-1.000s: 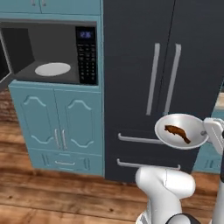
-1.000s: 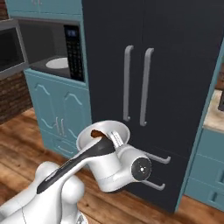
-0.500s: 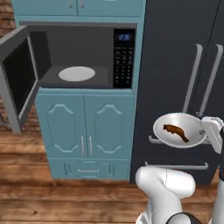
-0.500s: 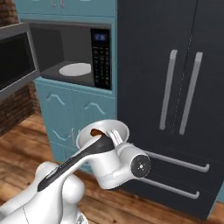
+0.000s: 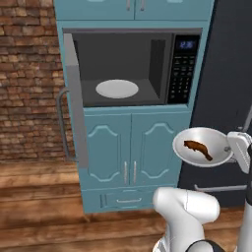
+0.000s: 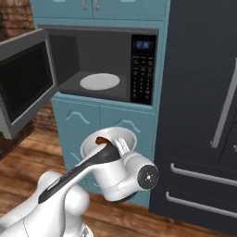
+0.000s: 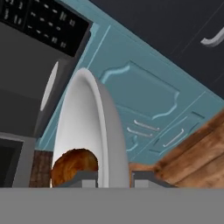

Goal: Remove the tangerine from the bowl and place it on the small plate. Then place the bowl with only the chicken drumstick in the microwave, close the door, and press the start button to microwave the chicken drumstick.

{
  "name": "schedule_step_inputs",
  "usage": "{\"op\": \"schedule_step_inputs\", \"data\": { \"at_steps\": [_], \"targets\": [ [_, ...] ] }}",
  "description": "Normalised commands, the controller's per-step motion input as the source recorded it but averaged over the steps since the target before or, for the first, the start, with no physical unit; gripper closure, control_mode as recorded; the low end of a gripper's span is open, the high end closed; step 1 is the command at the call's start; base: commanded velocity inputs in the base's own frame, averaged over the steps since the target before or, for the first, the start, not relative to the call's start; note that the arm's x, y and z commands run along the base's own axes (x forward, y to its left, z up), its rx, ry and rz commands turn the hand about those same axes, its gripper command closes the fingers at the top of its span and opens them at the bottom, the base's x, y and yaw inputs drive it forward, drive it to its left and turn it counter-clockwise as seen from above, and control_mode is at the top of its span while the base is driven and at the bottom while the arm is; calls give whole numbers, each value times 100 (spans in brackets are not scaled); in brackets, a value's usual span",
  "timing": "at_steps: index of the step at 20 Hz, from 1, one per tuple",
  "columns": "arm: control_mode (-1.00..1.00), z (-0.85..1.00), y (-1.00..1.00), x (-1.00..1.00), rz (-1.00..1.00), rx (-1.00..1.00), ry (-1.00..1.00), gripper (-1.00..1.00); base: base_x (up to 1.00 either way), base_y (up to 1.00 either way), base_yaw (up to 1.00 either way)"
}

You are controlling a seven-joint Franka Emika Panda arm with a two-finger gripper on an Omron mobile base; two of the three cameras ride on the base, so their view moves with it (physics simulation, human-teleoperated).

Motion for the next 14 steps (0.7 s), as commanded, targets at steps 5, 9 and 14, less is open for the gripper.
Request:
{"op": "schedule_step_inputs", "data": {
  "at_steps": [5, 9, 14],
  "targets": [
    [100, 0, 0, 0, 0, 0, 0, 100, 66, 6, -2],
    [100, 0, 0, 0, 0, 0, 0, 100, 62, 15, 0],
    [100, 0, 0, 0, 0, 0, 0, 100, 51, 57, -4]
  ]
}}
